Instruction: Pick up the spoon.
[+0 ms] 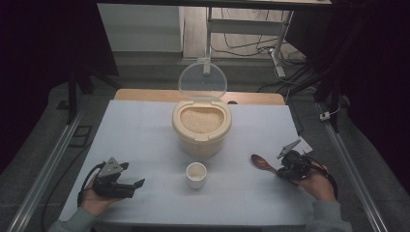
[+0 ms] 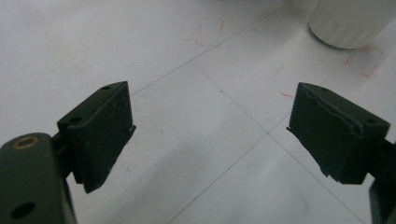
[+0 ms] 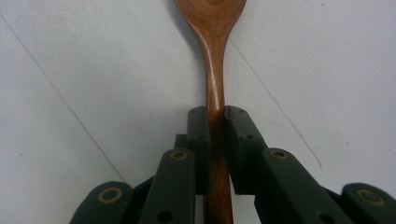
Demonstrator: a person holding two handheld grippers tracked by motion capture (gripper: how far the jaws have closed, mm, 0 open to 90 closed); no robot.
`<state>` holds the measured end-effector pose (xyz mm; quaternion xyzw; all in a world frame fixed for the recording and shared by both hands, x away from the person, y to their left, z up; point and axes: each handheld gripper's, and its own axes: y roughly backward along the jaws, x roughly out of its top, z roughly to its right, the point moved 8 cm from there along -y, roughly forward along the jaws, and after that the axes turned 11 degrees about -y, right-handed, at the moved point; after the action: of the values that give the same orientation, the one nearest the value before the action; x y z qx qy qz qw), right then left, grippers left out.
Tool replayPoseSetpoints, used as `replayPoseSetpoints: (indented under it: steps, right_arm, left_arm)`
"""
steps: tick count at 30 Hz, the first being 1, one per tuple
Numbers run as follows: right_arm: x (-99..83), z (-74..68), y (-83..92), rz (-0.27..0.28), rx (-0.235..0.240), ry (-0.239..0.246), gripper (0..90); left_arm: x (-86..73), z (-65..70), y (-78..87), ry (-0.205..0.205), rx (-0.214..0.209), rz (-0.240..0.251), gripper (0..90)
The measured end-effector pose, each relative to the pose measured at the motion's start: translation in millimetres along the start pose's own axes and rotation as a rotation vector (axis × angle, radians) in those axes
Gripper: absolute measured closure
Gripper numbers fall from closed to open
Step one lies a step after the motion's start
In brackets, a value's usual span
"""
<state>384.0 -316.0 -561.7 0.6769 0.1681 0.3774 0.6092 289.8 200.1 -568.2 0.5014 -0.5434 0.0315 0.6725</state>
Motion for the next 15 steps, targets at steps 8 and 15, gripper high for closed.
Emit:
replayPoseSetpoints:
  steps: [8, 15]
  right_arm:
    - [3.8, -0.8, 11.2, 0.080, 0.006, -0.011, 80.0]
    - [9.1, -3.8, 20.1, 0.144, 0.025, -0.015, 80.0]
  left_arm:
    - [-0.5, -0.2, -0.1, -0.001, 0.000, -0.002, 13.6]
    - [-0.8, -0.1, -0.6, -0.003, 0.001, -0.005, 13.6]
